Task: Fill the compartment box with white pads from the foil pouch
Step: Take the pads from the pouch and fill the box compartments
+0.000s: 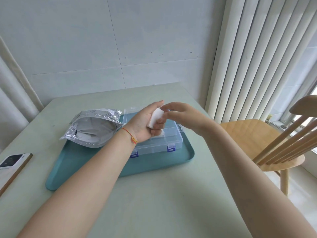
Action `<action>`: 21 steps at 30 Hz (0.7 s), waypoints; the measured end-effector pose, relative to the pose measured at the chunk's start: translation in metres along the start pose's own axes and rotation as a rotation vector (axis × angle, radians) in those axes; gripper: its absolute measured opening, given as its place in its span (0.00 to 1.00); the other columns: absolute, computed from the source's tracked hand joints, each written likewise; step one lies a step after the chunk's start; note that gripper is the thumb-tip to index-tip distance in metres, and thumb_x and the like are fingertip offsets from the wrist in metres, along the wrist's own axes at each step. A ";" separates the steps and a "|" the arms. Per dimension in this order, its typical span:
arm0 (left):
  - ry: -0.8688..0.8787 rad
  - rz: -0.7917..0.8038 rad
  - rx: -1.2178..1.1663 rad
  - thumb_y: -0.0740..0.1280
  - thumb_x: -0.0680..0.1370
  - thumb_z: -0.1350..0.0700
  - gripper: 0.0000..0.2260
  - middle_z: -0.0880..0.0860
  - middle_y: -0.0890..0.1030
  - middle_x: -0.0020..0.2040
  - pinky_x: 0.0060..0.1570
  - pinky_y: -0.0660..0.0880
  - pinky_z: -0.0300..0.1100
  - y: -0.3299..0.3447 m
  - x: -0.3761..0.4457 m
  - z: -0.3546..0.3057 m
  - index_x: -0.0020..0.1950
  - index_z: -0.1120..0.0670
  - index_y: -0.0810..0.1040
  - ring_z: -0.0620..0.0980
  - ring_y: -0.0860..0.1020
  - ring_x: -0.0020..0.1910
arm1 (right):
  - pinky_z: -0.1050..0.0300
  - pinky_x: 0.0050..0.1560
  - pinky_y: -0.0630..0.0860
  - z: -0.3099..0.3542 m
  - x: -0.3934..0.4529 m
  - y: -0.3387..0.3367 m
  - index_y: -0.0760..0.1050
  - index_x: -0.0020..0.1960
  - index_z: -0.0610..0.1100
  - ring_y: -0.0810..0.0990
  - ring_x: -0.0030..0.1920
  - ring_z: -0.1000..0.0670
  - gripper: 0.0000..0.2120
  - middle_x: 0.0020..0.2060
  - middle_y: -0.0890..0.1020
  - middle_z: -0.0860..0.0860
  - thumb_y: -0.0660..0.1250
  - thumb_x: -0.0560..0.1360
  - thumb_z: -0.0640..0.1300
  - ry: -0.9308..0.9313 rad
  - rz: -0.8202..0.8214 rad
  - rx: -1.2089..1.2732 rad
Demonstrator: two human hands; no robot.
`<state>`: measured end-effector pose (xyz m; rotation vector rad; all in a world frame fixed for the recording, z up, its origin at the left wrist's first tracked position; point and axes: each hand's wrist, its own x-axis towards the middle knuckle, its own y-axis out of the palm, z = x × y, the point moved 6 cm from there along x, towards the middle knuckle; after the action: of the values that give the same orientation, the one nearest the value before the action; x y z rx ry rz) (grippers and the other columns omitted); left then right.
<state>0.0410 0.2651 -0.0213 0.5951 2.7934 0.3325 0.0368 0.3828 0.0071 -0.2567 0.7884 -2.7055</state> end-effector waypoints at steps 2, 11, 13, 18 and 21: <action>0.014 0.054 0.037 0.62 0.78 0.39 0.14 0.47 0.64 0.30 0.27 0.49 0.38 0.003 0.005 0.000 0.45 0.50 0.73 0.45 0.54 0.30 | 0.59 0.54 0.72 -0.006 0.006 0.000 0.79 0.57 0.46 0.76 0.54 0.56 0.10 0.55 0.78 0.52 0.67 0.77 0.45 0.050 -0.010 0.008; 0.195 -0.414 0.355 0.58 0.83 0.43 0.15 0.57 0.77 0.47 0.40 0.77 0.46 -0.031 0.014 -0.019 0.53 0.54 0.75 0.51 0.78 0.42 | 0.60 0.36 0.71 -0.032 0.039 -0.016 0.80 0.50 0.40 0.75 0.37 0.51 0.06 0.41 0.80 0.48 0.70 0.74 0.41 0.124 -0.352 0.154; 0.256 -0.593 0.478 0.57 0.83 0.46 0.13 0.57 0.76 0.47 0.42 0.77 0.47 -0.048 0.012 -0.027 0.51 0.55 0.72 0.52 0.76 0.42 | 0.60 0.35 0.71 -0.039 0.046 -0.017 0.80 0.50 0.41 0.76 0.38 0.49 0.05 0.41 0.80 0.47 0.69 0.75 0.40 0.151 -0.322 0.092; 0.168 -0.624 0.740 0.56 0.82 0.47 0.14 0.57 0.76 0.41 0.55 0.76 0.55 -0.064 0.018 -0.015 0.39 0.50 0.67 0.56 0.77 0.43 | 0.62 0.32 0.67 -0.041 0.062 0.009 0.80 0.55 0.42 0.74 0.35 0.51 0.08 0.35 0.77 0.51 0.66 0.77 0.39 0.179 -0.183 -0.055; 0.108 -0.629 0.670 0.56 0.80 0.44 0.14 0.55 0.80 0.40 0.58 0.76 0.56 -0.069 0.018 -0.005 0.40 0.51 0.70 0.60 0.81 0.51 | 0.61 0.33 0.69 -0.042 0.072 0.022 0.74 0.57 0.43 0.76 0.41 0.47 0.11 0.42 0.79 0.46 0.67 0.76 0.40 0.222 -0.162 -0.120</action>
<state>-0.0020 0.2104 -0.0393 -0.2200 2.9708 -0.7312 -0.0358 0.3614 -0.0336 -0.0480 1.0360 -2.8769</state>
